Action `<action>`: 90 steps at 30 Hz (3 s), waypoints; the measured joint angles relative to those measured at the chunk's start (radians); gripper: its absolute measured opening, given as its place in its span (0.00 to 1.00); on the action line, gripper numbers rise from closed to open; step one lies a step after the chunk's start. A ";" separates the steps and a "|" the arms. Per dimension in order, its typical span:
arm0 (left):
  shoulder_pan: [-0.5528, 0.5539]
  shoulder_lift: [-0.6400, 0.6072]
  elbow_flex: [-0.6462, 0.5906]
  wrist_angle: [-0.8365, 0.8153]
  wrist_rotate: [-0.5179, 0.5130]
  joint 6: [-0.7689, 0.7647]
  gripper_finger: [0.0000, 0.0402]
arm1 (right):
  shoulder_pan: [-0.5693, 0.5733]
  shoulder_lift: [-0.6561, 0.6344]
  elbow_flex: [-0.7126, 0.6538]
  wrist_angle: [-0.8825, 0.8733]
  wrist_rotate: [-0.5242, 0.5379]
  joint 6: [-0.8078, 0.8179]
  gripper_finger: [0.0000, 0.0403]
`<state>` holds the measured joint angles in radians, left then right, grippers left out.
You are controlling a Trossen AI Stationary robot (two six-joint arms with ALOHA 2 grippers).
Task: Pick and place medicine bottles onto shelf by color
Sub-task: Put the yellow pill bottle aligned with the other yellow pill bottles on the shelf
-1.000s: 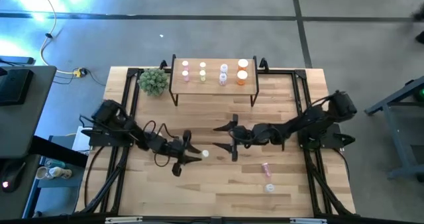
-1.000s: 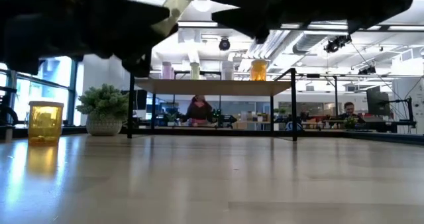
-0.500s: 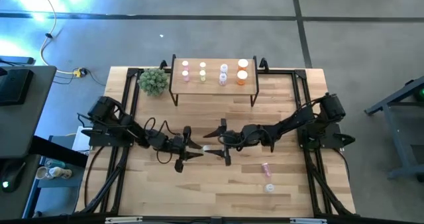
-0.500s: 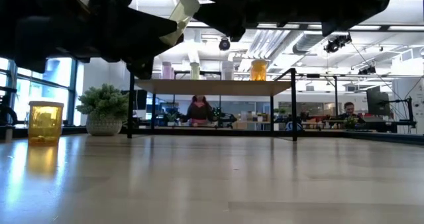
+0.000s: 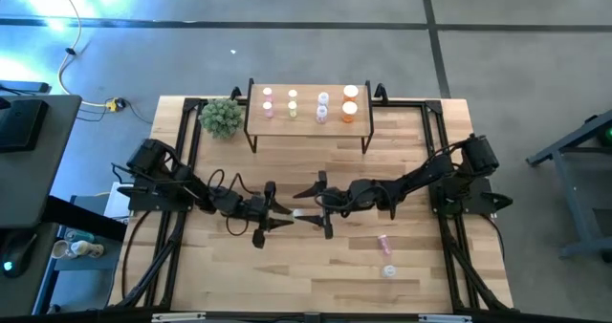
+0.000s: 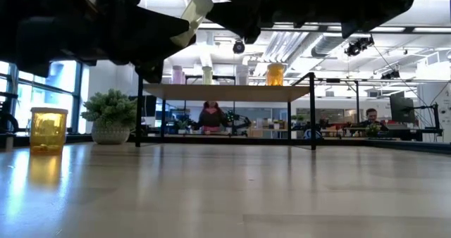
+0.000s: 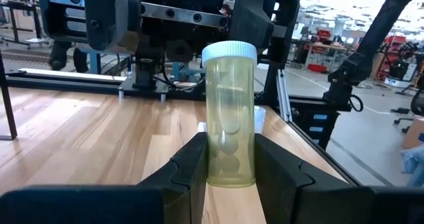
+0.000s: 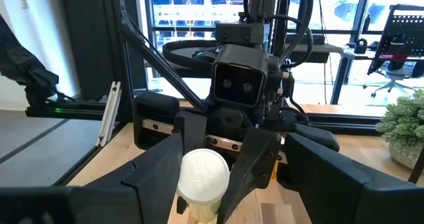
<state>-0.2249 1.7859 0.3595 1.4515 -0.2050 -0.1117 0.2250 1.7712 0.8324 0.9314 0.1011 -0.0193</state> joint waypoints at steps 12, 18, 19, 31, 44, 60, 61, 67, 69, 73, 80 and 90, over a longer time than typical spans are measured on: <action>0.003 -0.001 0.002 0.013 -0.001 0.027 0.24 | 0.000 -0.040 -0.002 -0.048 0.001 0.001 0.64; 0.003 -0.001 0.002 0.015 -0.001 0.028 0.24 | 0.018 -0.085 -0.002 -0.129 0.001 0.000 0.64; 0.003 -0.001 0.002 0.015 -0.001 0.028 0.24 | 0.023 -0.091 -0.002 -0.144 0.001 -0.004 0.64; 0.002 -0.001 0.002 0.014 0.000 0.027 0.24 | 0.037 -0.093 -0.002 -0.218 0.006 -0.042 0.64; 0.002 -0.001 0.002 0.015 0.000 0.028 0.24 | 0.034 -0.023 -0.001 -0.078 0.056 -0.021 0.64; 0.002 -0.001 0.002 0.016 -0.037 0.029 0.24 | 0.022 0.004 -0.001 -0.050 0.046 0.021 0.54; 0.002 -0.001 0.002 0.016 -0.037 0.029 0.24 | 0.022 0.004 -0.001 -0.050 0.046 0.018 0.51; 0.002 -0.001 0.002 0.015 -0.039 0.029 0.24 | 0.019 0.004 -0.001 -0.047 0.044 0.015 0.38; 0.002 -0.001 0.002 0.016 -0.039 0.029 0.24 | 0.019 0.004 -0.001 -0.047 0.043 0.015 0.34; 0.002 -0.001 0.002 0.015 -0.043 0.029 0.24 | 0.019 0.004 -0.001 -0.049 0.043 0.015 0.29; 0.012 -0.001 0.002 0.014 -0.043 0.027 0.24 | 0.017 0.004 -0.001 -0.050 0.044 0.019 0.28; 0.015 -0.001 0.003 0.010 -0.041 0.043 0.35 | 0.017 0.004 -0.001 -0.051 0.047 0.023 0.27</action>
<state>-0.2100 1.7851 0.3622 1.4612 -0.2464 -0.0682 0.2417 1.7756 0.8310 0.8804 0.1478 0.0032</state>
